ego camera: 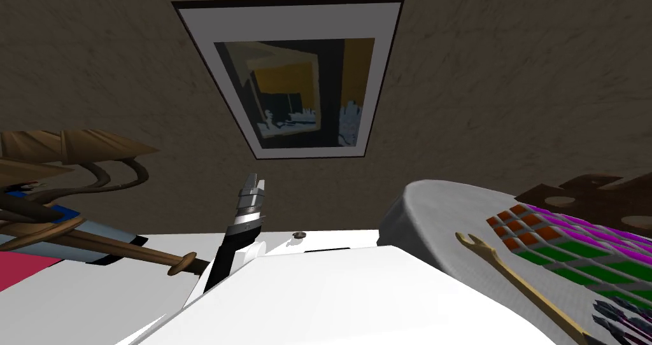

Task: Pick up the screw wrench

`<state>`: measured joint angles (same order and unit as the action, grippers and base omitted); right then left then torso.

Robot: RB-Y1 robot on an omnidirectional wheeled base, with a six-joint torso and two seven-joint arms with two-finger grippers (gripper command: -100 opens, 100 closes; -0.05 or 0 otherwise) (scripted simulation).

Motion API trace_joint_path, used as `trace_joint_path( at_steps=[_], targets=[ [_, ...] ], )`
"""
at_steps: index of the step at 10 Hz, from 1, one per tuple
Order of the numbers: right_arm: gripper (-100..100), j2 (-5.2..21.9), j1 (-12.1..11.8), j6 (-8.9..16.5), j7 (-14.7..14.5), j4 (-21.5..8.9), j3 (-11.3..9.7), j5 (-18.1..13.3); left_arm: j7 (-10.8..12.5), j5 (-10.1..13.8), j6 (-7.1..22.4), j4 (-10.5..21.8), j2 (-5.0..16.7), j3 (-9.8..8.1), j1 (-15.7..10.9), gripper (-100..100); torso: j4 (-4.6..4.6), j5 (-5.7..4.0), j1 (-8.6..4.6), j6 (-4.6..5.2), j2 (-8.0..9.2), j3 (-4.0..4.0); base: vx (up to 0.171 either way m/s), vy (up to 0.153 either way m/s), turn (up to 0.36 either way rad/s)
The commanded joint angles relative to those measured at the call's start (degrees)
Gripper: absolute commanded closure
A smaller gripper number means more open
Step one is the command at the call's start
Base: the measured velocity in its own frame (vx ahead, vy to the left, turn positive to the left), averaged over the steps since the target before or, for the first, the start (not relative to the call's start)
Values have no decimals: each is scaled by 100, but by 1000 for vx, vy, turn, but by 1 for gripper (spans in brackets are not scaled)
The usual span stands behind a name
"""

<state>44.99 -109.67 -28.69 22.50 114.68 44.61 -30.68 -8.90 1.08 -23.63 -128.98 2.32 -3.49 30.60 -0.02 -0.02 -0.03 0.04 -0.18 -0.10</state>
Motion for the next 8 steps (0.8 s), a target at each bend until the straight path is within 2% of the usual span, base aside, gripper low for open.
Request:
trace_joint_path(
  at_steps=[1,2,3,5,6,8],
  targets=[
    [-100,179,-115,-25,65,-23,47,-73,0,0,0,0,0,0,0,0,0,0,0,0,0,0,15,-17,156],
    [-100,403,-320,-83,157,-91,117,-215,0,0,0,0,0,0,0,0,1,0,2,3,1,1,17,-14,281],
    [-100,444,-320,-83,157,-91,117,-215,0,0,0,0,0,0,0,0,-1,0,2,-2,-1,-1,15,-17,107],
    [-100,841,-701,-194,322,-210,228,-469,0,0,0,0,0,0,0,0,0,1,5,1,0,0,22,-9,258],
    [-100,935,-701,-194,322,-210,228,-469,0,0,0,0,0,0,0,0,-2,1,5,-1,-6,-4,24,-16,113],
    [-100,1322,-1054,-292,457,-304,304,-679,0,0,0,0,0,0,0,0,-1,1,6,2,-4,-2,25,-7,191]
  ],
)
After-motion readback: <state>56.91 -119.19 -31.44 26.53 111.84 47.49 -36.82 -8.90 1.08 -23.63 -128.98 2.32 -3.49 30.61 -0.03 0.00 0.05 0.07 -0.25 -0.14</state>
